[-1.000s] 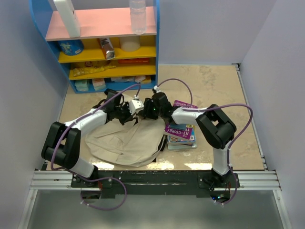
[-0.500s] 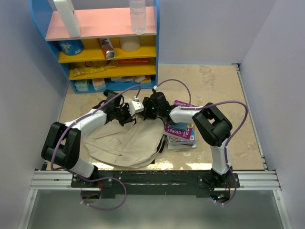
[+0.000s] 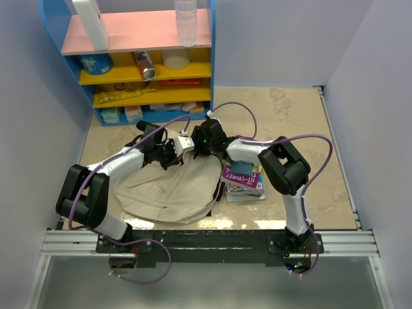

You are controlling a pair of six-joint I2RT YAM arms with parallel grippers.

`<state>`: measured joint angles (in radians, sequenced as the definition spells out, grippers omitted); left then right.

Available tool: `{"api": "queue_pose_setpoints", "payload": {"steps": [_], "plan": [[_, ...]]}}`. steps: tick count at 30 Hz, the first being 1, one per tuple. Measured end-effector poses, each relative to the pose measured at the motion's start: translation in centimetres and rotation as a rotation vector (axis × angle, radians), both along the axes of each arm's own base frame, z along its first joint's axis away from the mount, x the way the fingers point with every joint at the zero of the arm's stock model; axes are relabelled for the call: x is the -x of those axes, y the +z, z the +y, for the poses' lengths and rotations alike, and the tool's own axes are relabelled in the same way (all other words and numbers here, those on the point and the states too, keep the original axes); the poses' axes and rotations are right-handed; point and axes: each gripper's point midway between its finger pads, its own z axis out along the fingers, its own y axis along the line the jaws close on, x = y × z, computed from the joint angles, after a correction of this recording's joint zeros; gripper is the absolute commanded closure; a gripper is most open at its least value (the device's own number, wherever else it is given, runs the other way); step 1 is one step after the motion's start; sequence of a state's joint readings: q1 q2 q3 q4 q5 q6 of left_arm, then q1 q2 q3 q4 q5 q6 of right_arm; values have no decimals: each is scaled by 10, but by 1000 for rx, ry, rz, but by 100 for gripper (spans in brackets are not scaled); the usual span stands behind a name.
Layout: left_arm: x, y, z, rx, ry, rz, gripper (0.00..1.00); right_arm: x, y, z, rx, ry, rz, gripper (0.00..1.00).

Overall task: Pack the student bag
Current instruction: Unzip the student bag at the center of the board.

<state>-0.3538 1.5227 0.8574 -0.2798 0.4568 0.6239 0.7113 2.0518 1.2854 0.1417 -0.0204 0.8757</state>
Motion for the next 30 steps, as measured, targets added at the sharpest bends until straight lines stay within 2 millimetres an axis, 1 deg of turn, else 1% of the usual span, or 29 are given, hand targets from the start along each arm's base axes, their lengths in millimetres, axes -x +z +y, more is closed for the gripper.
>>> {"api": "queue_pose_setpoints", "payload": {"steps": [5,8,9,11,12,13,19,25,30], "plan": [[-1,0,0,-4,-6,-7,100,-14,-4,10,-18,-4,-4,53],[-1,0,1,-6,-12,-10,100,-19,-6,15,-30,-8,-8,64],[-1,0,1,-7,-12,-11,100,-20,-8,16,-33,-11,-5,76],[-1,0,1,-9,-15,-14,100,-21,-12,16,-34,-16,-2,88],[-1,0,2,-10,-15,-13,100,-21,-13,16,-34,-20,2,99],[0,-1,2,-11,-14,-9,100,-22,-14,15,-32,-26,3,100],[5,-2,9,-37,-22,-10,100,-25,-16,12,-10,-53,6,100],[14,7,24,-65,-33,-48,100,-33,-20,12,22,-73,2,100],[34,3,36,-96,-59,-4,100,-38,-22,10,44,-93,-16,100]]}}
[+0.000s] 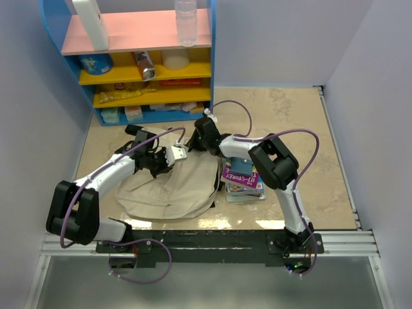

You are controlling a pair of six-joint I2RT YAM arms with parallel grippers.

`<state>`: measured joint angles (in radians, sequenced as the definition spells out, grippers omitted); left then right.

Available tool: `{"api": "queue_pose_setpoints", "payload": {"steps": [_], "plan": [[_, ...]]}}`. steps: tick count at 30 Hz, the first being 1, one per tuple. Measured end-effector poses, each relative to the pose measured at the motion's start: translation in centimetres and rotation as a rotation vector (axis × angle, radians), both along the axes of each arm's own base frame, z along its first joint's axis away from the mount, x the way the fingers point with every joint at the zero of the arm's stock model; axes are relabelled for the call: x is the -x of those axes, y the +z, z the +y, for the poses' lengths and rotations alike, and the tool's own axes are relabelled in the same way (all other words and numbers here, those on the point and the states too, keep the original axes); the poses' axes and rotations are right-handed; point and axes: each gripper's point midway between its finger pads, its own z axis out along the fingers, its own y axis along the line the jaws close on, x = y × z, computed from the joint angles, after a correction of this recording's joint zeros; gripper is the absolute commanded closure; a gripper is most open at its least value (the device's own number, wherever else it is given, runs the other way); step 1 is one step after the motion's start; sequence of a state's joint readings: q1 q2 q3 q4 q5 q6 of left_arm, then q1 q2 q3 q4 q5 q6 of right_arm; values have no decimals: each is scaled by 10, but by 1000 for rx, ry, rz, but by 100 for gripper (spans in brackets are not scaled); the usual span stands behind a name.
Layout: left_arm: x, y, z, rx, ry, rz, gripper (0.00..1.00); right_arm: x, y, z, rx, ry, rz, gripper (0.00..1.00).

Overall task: Pack the student bag
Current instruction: Unzip the student bag at the center of the board.

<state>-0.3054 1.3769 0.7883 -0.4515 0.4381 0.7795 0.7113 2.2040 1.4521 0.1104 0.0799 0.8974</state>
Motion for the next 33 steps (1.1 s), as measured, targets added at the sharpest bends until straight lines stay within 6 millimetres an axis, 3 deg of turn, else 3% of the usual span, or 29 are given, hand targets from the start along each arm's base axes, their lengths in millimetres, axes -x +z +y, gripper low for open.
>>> {"api": "queue_pose_setpoints", "payload": {"steps": [7,10,19,21,22,25,29,32,33], "plan": [[28,-9,5,-36,-108,78,100,-1,-1,-3,17,-11,1,100],[51,-11,12,-62,-160,146,100,-4,-1,-6,33,-26,-8,100],[97,17,30,-106,-261,146,100,-8,-1,-12,54,-48,-11,100],[100,23,32,-111,-271,119,94,-8,-1,-12,55,-46,-9,94],[102,24,33,-114,-271,110,91,-8,-1,-12,54,-44,-9,82],[106,21,37,-122,-262,102,77,-6,2,-10,47,-30,-17,65],[110,15,43,-141,-178,148,67,6,15,-18,58,-7,-57,62],[93,19,43,-115,-83,116,64,25,33,-28,73,22,-93,62],[85,21,45,-98,-41,102,57,32,40,-29,77,35,-111,62]]}}
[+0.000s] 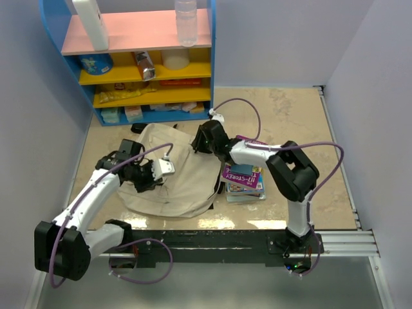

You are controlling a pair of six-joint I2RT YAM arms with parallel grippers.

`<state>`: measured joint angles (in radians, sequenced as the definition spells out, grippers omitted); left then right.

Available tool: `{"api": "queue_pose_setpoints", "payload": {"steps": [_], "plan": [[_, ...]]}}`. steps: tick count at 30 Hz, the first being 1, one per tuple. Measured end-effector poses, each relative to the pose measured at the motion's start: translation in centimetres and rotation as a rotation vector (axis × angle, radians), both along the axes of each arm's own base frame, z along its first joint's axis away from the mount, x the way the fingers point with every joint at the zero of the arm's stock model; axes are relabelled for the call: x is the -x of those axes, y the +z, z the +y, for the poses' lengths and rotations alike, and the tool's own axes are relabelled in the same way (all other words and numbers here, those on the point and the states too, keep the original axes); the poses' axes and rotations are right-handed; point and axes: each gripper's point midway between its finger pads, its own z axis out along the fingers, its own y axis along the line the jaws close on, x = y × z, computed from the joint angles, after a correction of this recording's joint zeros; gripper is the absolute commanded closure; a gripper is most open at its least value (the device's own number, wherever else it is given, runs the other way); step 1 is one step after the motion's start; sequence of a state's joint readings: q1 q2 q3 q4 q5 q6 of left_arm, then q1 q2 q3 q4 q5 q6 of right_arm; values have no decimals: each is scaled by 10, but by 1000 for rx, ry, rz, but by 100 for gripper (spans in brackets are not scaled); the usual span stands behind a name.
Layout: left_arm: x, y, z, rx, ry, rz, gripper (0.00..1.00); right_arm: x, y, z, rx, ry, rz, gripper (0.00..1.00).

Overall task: Pack the student bag
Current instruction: Unzip the student bag at the center of the board.

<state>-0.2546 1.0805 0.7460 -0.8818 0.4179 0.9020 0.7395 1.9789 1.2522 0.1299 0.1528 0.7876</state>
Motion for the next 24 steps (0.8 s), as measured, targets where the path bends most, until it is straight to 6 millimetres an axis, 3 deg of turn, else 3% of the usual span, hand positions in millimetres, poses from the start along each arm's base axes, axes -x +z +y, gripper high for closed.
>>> {"api": "queue_pose_setpoints", "payload": {"steps": [5,10,17,24], "plan": [[-51,22,14,71,191,-96,56,47,28,26,42,114,-90,62],[-73,22,12,118,268,-112,56,80,31,50,102,222,-141,68],[-93,-2,8,149,352,-47,57,81,44,85,152,301,-219,75],[-98,-19,14,137,400,-55,59,87,7,77,250,326,-173,80]]}}
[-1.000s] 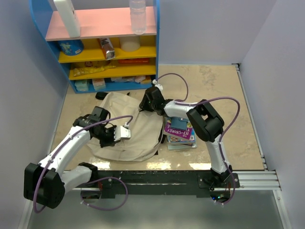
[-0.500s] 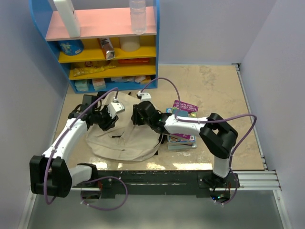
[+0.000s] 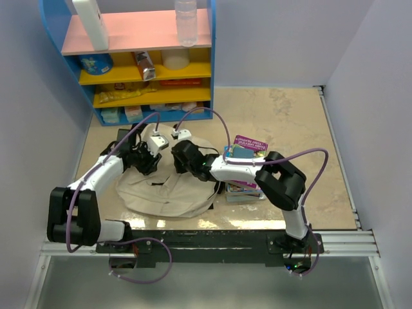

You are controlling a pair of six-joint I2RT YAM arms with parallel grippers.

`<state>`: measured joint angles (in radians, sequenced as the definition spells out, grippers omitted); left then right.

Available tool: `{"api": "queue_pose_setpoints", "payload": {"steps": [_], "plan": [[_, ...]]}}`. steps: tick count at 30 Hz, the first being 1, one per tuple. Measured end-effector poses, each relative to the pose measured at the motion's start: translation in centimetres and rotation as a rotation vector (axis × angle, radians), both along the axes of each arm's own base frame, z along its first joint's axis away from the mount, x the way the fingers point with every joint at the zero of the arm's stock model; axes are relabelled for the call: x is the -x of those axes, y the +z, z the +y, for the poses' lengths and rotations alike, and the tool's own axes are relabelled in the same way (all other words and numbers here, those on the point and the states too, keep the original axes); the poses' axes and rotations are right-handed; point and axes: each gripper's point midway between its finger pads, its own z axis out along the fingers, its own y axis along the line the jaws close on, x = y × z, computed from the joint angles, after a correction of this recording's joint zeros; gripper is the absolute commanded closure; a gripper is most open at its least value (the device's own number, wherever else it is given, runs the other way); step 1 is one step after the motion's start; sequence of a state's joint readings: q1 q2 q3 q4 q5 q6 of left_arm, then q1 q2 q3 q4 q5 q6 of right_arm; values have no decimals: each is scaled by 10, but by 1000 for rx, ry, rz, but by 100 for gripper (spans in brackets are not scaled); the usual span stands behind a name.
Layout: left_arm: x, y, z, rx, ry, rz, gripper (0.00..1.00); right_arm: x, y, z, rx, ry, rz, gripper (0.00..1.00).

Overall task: Pack the student bag
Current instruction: Unzip the student bag at the center of the board.

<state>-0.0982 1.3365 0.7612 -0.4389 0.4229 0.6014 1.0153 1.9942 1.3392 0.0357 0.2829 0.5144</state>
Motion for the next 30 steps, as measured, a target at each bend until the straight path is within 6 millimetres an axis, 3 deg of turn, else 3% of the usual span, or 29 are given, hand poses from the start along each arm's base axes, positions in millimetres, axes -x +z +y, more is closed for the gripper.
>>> {"api": "queue_pose_setpoints", "payload": {"steps": [6,13,21,26,30], "plan": [[-2,-9,1,-1,17,10,59,11,-28,-24,66,-14,28,80],[-6,-10,0,1,18,4,60,14,-25,-30,52,-23,24,81],[-5,-14,-4,20,30,39,57,19,-35,-36,31,-43,39,83],[-15,7,-37,67,-10,0,54,20,-38,-36,5,-55,42,87],[-16,12,-69,97,-42,-3,51,20,-40,-36,-21,-66,46,91]]}}
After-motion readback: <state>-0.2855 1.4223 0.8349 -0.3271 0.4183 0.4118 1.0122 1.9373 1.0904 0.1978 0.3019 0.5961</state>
